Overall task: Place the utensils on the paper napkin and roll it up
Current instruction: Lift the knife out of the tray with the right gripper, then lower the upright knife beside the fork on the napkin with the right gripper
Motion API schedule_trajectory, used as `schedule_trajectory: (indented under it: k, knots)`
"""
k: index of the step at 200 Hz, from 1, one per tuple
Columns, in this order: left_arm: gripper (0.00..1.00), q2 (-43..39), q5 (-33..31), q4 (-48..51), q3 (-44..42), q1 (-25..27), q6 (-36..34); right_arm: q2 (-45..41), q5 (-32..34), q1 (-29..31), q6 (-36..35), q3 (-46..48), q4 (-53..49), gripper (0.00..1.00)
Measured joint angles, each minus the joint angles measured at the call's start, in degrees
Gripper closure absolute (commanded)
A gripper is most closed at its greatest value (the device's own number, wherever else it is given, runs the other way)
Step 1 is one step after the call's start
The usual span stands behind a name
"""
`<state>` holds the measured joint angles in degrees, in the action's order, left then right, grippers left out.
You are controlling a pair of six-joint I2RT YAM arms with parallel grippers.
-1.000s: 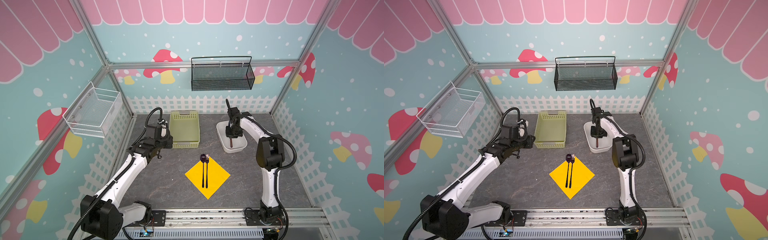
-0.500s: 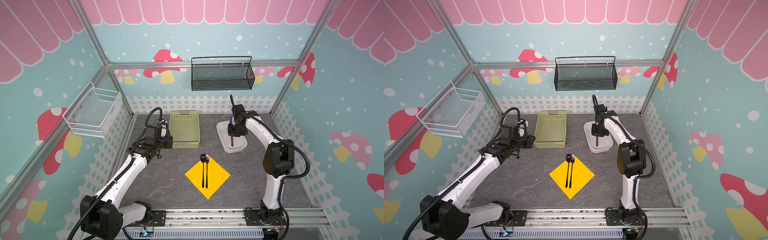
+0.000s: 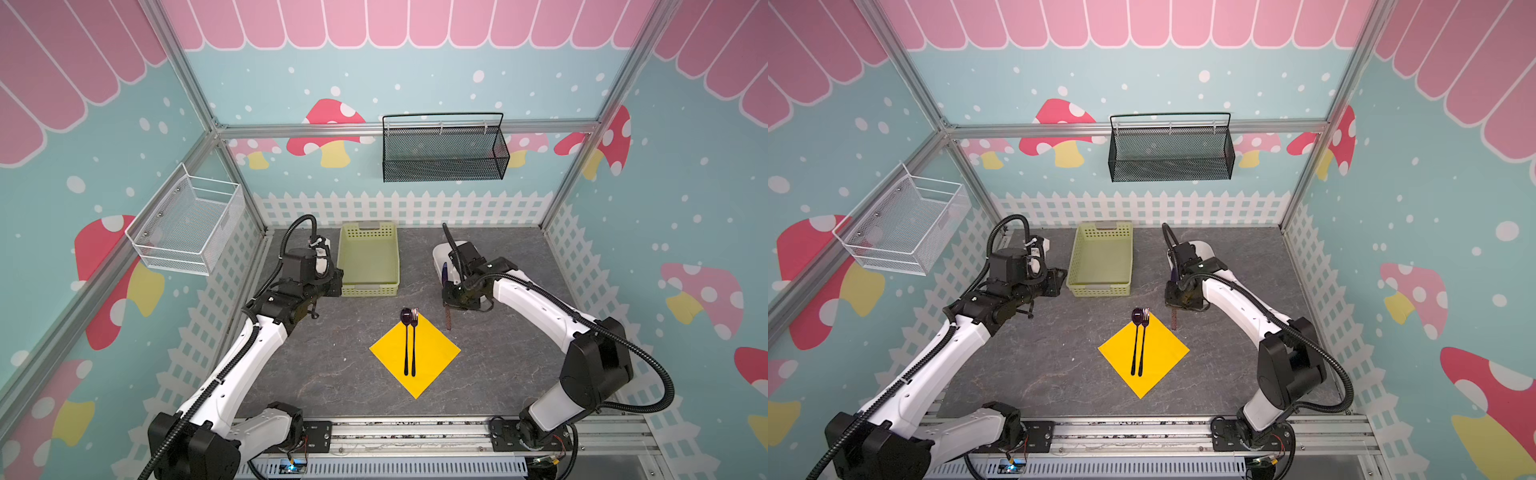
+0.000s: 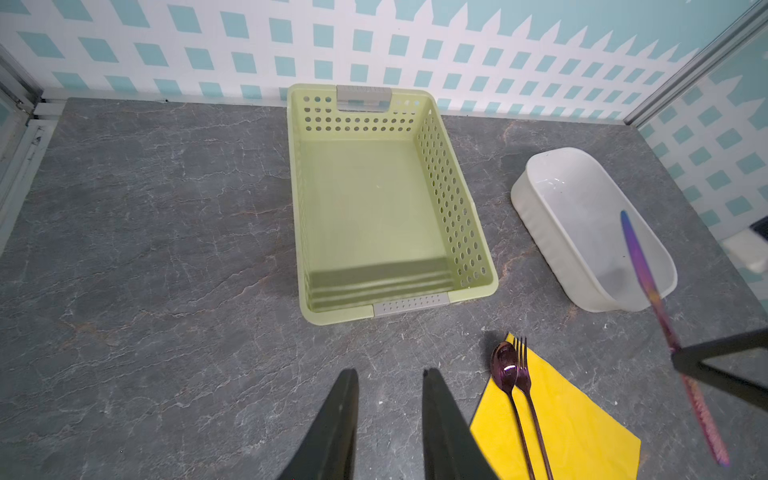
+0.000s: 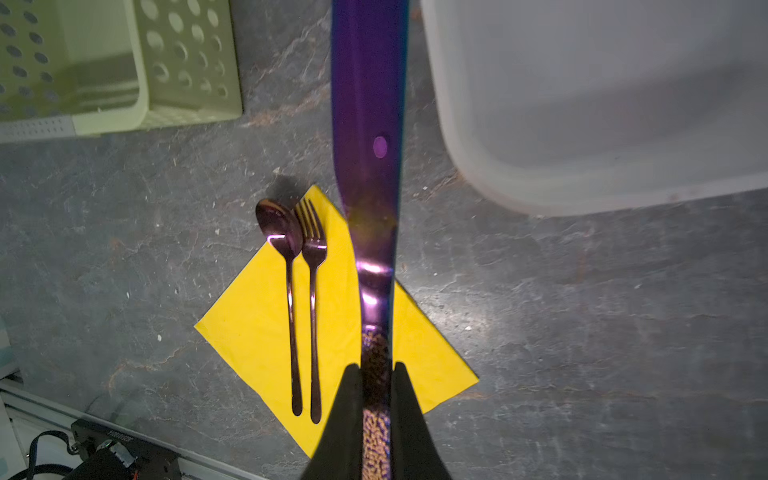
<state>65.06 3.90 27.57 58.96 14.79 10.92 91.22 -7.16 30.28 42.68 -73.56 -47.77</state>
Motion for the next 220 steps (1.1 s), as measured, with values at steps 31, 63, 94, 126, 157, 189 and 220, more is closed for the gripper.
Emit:
schedule_trajectory:
  k: [31,63,94,126,157,189,220]
  knots:
    - [0.71,-1.31,0.9,-0.24,0.0,-0.04,0.46,-0.26,-0.37,5.31,5.62,5.51,2.8,1.0]
    - [0.71,-1.86,1.55,-0.35,-0.09,-0.04,0.7,0.92,-0.44,7.61,9.2,8.28,6.01,1.0]
    - [0.71,-2.12,1.75,-0.39,-0.11,-0.04,0.83,3.72,-0.52,8.26,10.82,9.31,9.03,1.0]
    - [0.71,-2.19,1.75,-0.39,-0.13,-0.04,0.83,7.1,-1.62,8.79,11.43,9.88,11.89,1.0]
    - [0.71,-2.19,1.75,-0.39,-0.22,-0.04,0.83,9.05,-2.73,9.42,11.56,10.23,13.94,1.0]
    - [0.71,-2.19,1.75,-0.39,-0.22,-0.04,0.83,9.53,-3.48,9.86,11.58,10.64,15.28,1.0]
    - [0.71,-2.16,1.75,-0.39,-0.22,-0.04,0.85,9.88,-4.33,9.94,11.58,11.39,16.17,1.0]
